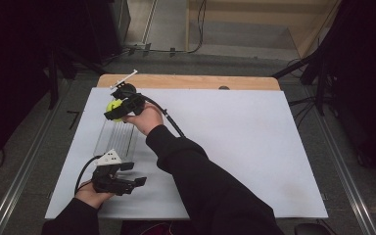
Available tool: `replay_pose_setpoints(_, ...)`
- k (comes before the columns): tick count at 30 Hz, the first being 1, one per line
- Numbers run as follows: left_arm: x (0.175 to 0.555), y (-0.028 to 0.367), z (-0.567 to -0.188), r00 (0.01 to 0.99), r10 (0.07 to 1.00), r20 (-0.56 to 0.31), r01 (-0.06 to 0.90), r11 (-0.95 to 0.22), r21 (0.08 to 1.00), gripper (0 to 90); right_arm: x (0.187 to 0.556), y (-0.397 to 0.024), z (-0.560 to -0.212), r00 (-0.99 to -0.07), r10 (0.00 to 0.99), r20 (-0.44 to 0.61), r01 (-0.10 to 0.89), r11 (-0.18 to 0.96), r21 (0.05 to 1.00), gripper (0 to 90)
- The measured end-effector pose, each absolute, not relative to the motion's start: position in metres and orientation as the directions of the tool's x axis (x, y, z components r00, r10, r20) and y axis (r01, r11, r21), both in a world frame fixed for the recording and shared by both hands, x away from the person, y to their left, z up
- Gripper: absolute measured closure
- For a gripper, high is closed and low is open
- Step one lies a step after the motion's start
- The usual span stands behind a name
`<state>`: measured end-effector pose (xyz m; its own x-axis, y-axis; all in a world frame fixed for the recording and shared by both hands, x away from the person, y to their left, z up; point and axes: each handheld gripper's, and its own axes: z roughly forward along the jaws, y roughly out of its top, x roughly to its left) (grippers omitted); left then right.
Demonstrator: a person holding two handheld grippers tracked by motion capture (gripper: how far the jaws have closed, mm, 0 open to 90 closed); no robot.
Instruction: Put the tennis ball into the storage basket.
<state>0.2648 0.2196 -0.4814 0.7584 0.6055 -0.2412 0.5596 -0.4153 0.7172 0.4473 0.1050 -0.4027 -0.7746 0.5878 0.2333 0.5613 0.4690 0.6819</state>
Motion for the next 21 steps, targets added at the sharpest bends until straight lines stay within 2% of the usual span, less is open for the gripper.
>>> replay_pose_setpoints(21, 0.265, 0.219, -0.481, 0.761, 0.601, -0.244, 0.56, -0.418, 0.715, 21.1, 0.443, 0.114, -0.438, -0.76, 0.607, 0.23, 0.587, 0.49, 0.644, 23.1)
